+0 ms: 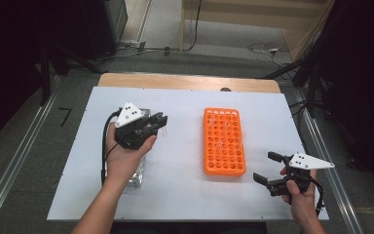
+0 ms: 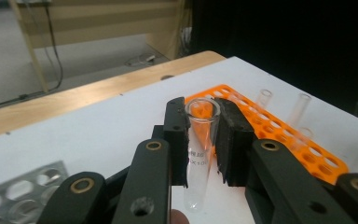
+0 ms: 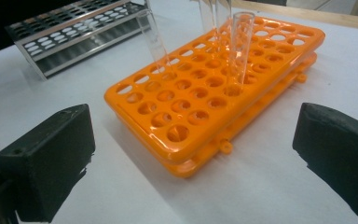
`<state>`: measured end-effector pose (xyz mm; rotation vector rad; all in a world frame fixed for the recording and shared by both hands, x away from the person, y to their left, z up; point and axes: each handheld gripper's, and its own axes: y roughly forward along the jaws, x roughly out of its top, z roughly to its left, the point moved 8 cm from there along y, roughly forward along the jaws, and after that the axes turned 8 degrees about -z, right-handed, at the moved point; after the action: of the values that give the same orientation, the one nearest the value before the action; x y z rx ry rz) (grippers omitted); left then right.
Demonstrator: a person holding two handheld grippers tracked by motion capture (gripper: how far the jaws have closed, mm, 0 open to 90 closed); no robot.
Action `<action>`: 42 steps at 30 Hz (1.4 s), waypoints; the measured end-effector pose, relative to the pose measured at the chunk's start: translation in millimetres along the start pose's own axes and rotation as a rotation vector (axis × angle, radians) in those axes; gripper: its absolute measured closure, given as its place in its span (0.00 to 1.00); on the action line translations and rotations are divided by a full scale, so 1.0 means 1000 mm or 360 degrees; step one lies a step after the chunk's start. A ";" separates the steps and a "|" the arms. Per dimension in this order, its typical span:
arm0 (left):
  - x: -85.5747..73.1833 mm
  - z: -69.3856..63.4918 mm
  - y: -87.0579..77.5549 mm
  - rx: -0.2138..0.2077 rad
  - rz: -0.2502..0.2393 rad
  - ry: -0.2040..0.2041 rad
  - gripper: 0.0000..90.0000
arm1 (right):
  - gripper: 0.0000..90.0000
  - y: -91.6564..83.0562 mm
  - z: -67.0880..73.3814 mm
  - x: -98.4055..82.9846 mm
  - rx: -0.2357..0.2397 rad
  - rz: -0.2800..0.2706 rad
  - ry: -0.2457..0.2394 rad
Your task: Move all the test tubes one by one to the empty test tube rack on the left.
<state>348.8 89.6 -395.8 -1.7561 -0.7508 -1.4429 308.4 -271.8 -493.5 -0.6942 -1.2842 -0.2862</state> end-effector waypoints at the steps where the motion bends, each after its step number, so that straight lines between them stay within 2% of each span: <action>1: 0.003 0.005 0.000 0.0012 -0.0004 -0.0010 0.85 | 0.00 0.000 -0.001 -0.001 -0.0003 0.0002 0.0005; 10: 0.012 0.039 0.013 0.0134 -0.0010 -0.0017 0.85 | 0.00 0.004 -0.003 -0.004 0.0004 0.0022 0.0011; 18: 0.012 0.070 0.027 0.0244 -0.0004 -0.0028 0.85 | 0.00 0.001 -0.009 -0.001 -0.0021 -0.0033 0.0032; 25: 0.003 0.090 0.041 0.0327 0.0027 -0.0062 0.85 | 0.00 0.001 -0.015 -0.004 -0.0038 -0.0026 0.0051; 30: -0.003 0.100 0.048 0.0397 0.0040 -0.0075 0.85 | 0.00 -0.001 -0.014 -0.003 -0.0044 -0.0026 0.0042; 34: -0.006 0.103 0.048 0.0430 0.0032 -0.0090 0.85 | 0.00 0.000 -0.014 -0.004 -0.0050 -0.0022 0.0036; 37: -0.012 0.107 0.048 0.0479 0.0054 -0.0101 0.85 | 0.00 0.000 -0.013 -0.005 -0.0051 -0.0019 0.0040; 42: -0.019 0.109 0.050 0.0484 0.0082 -0.0107 0.85 | 0.00 -0.001 -0.014 -0.004 -0.0053 -0.0027 0.0037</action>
<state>445.5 152.4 -434.6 -1.5820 -0.9025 -1.1713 317.6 -282.2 -498.7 -0.7068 -1.2658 -0.3292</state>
